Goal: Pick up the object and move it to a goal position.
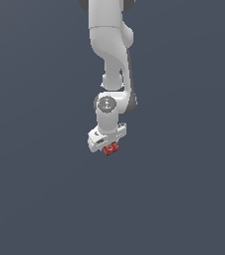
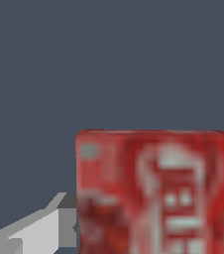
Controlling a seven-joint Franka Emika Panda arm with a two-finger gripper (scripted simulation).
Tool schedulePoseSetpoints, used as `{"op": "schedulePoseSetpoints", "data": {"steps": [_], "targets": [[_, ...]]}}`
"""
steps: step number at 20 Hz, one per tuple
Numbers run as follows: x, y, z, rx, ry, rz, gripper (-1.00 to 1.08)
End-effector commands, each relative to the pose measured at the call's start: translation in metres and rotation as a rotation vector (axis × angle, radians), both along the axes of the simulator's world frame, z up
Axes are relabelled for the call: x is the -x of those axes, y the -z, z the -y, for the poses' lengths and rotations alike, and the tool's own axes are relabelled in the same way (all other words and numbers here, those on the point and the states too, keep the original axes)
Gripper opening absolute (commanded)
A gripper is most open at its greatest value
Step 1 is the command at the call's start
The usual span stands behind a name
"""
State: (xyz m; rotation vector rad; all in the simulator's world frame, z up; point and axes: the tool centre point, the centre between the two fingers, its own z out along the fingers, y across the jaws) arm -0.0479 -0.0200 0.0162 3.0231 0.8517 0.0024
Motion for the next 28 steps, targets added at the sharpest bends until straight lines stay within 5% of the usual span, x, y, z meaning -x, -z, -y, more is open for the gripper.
{"op": "schedulePoseSetpoints", "data": {"steps": [1,14,28], "targets": [[0.001,0.001,0.0,0.0,0.0,-0.002,-1.0],[0.011,-0.004,-0.004,0.0,0.0,0.0,-1.0],[0.072,-0.028,-0.025,0.0,0.0,-0.002,-1.0]]}}
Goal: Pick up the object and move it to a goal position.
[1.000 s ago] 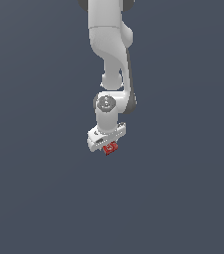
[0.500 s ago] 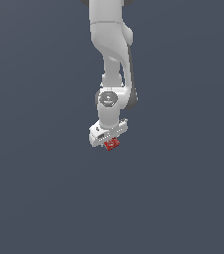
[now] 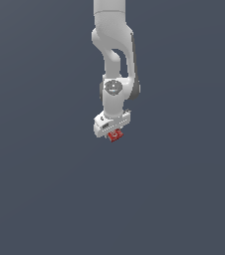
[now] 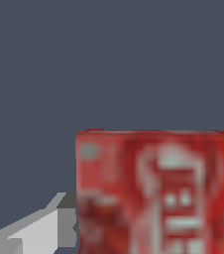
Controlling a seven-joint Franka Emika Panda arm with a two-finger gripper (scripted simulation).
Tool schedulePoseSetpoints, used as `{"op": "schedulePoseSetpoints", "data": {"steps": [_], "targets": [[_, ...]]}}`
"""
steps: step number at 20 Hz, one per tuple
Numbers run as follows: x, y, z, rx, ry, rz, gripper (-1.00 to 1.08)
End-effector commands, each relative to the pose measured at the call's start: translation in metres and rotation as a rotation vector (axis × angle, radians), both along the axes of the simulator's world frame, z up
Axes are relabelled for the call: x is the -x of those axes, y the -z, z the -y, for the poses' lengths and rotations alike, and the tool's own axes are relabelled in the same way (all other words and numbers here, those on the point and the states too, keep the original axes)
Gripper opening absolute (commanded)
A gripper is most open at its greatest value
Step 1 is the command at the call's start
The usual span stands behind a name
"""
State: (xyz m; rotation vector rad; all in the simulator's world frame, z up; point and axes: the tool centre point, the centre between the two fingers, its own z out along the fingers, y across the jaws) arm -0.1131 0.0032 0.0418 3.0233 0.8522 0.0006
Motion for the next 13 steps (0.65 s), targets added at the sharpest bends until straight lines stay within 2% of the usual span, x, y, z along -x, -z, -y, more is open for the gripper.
{"op": "schedulePoseSetpoints", "data": {"steps": [1,7,13], "targets": [[0.01,-0.004,-0.003,0.0,0.0,0.0,-1.0],[0.022,-0.009,-0.008,0.0,0.0,0.0,-1.0],[0.022,-0.01,-0.008,0.0,0.0,0.0,-1.0]]}}
